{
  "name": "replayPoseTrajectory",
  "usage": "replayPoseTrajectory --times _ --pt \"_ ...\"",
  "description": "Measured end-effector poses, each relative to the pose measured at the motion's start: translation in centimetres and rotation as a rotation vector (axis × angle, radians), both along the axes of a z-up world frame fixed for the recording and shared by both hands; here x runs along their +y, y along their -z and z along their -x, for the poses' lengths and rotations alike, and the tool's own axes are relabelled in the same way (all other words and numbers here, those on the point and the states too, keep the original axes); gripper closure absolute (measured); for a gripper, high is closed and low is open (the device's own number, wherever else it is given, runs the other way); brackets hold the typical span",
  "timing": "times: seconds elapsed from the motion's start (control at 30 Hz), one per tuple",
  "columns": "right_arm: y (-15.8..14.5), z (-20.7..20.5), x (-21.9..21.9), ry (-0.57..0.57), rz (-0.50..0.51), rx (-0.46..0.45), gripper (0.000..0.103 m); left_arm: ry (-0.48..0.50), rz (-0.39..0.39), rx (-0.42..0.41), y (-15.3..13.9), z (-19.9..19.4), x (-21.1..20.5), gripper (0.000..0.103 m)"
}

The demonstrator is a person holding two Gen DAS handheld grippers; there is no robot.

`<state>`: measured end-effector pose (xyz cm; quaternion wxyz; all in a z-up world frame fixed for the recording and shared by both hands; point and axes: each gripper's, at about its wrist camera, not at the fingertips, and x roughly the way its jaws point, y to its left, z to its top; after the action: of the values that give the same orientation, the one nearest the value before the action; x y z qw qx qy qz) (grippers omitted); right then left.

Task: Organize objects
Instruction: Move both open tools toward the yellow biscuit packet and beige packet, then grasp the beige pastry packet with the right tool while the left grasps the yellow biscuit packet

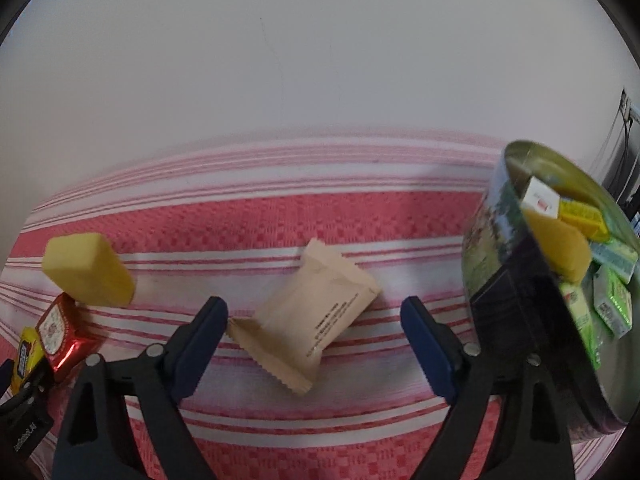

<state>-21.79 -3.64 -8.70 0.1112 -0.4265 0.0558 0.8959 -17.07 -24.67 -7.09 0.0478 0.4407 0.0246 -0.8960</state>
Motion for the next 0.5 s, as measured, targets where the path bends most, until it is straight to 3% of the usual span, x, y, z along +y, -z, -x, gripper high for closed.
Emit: replayPoseTrajectory --times 0.33,0.37,0.5 --pt "0.5 1.3 -0.5 0.004 0.001 -0.040 0.022 -0.005 -0.003 -0.006 0.0 0.3 -0.8 0.007" --pt "0.4 1.3 -0.5 0.004 0.001 -0.037 0.024 -0.005 -0.003 -0.007 0.1 0.4 -1.0 0.006" --pt "0.2 1.0 -1.8 -0.041 -0.013 -0.020 0.053 -0.014 -0.004 -0.013 0.1 0.3 -0.9 0.001"
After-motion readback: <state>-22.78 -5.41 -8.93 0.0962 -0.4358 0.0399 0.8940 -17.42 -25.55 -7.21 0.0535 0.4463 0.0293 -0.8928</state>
